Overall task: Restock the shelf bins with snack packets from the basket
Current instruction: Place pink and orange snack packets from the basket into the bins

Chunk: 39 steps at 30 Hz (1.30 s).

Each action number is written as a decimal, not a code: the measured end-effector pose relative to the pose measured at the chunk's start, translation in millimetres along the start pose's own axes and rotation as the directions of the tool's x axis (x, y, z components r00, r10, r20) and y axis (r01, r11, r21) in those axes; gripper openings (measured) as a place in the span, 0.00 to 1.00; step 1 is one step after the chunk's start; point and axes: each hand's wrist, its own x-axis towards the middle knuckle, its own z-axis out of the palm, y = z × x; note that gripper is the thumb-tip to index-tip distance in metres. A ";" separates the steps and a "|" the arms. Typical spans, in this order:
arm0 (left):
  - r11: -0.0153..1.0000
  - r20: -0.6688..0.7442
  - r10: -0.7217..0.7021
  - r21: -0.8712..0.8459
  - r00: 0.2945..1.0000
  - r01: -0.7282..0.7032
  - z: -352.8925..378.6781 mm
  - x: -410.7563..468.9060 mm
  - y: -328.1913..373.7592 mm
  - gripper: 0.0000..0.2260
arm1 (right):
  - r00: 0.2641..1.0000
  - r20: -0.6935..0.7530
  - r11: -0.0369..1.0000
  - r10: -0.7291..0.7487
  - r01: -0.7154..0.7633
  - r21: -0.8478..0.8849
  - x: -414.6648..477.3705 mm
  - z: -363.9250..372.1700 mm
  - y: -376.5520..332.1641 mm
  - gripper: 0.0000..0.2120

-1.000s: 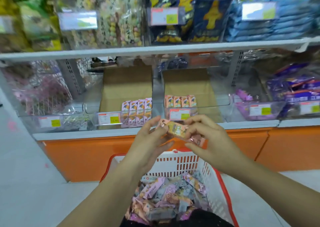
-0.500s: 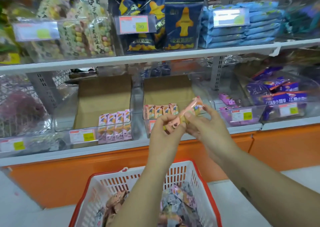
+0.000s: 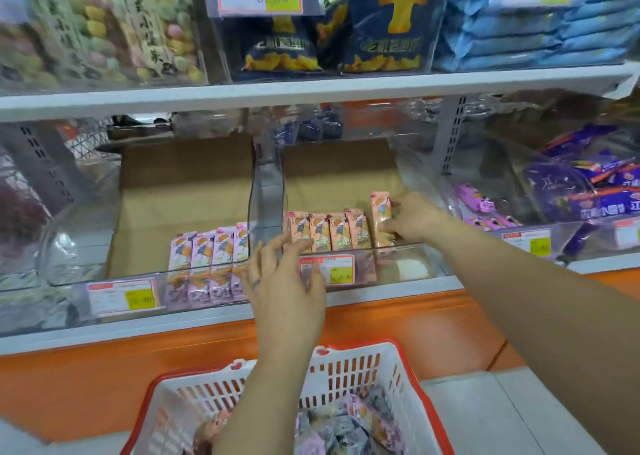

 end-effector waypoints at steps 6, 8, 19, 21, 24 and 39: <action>0.999 -0.042 0.039 -0.014 0.998 -0.040 7.7 0.8 -3.6 0.15 | 0.996 0.085 0.946 -0.003 0.031 -0.322 10.6 10.9 -0.5 0.12; 0.999 -0.043 0.044 -0.028 0.998 -0.046 7.9 -0.3 -3.5 0.15 | 0.997 0.074 0.939 -0.010 0.035 -0.342 11.4 12.0 2.3 0.06; 0.951 0.046 0.308 -0.012 0.950 -0.308 -23.6 -19.2 -9.2 0.11 | 0.877 -0.304 0.868 -0.373 0.446 0.220 -93.6 24.3 16.7 0.15; 0.926 0.118 0.376 -0.051 0.919 -0.373 -30.3 -30.1 -26.4 0.10 | 0.855 -0.295 0.826 -0.427 0.502 0.256 -119.2 44.1 31.6 0.13; 0.921 0.274 0.382 -0.033 0.883 -0.388 -28.7 -51.0 -61.5 0.11 | 0.897 -0.187 0.860 -0.401 0.439 0.261 -138.8 84.9 65.0 0.10; 0.953 0.860 -0.161 0.263 0.484 -0.149 62.7 -119.6 -179.7 0.16 | 0.965 0.124 0.962 -0.230 0.245 -0.124 -144.8 187.5 162.6 0.20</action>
